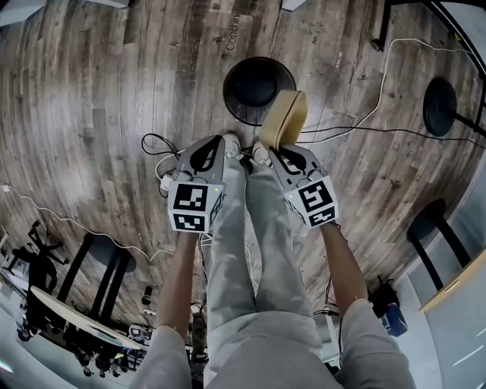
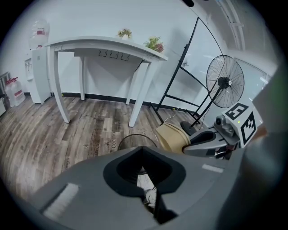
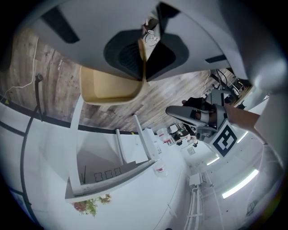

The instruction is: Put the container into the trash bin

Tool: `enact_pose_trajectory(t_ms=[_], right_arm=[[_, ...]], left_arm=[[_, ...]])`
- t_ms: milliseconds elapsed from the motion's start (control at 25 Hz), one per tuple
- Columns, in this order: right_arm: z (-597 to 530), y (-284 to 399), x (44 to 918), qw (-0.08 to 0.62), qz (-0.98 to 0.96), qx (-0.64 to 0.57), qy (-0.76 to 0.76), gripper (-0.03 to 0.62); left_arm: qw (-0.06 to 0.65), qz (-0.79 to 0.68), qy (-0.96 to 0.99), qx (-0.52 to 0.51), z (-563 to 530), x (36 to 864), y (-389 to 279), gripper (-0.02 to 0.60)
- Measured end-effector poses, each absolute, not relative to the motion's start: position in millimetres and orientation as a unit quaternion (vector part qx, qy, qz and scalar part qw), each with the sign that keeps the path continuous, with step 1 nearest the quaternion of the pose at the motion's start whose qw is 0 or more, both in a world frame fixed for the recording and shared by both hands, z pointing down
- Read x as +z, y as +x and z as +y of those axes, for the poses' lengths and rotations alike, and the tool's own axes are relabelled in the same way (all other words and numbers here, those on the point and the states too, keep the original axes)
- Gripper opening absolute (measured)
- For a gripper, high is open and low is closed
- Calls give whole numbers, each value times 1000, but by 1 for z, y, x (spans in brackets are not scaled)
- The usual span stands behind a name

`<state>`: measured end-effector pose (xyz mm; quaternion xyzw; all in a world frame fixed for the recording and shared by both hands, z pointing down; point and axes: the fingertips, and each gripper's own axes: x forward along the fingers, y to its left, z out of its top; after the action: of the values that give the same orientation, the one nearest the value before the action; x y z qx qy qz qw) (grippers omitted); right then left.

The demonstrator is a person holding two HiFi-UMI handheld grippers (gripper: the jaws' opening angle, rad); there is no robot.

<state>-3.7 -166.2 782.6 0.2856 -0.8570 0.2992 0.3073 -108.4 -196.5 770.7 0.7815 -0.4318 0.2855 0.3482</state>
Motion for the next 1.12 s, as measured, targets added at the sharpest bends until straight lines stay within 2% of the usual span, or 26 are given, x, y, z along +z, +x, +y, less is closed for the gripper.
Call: enact_pose_trajectory(t_ms=[520, 1120], right_arm=[[-185, -14, 822, 298, -855, 300, 301, 32], [-221, -46, 901, 343, -842, 316, 270, 32]], left_arm=[[361, -429, 778, 284, -184, 798, -117, 11], [376, -419, 773, 291, -180, 818, -128, 11]])
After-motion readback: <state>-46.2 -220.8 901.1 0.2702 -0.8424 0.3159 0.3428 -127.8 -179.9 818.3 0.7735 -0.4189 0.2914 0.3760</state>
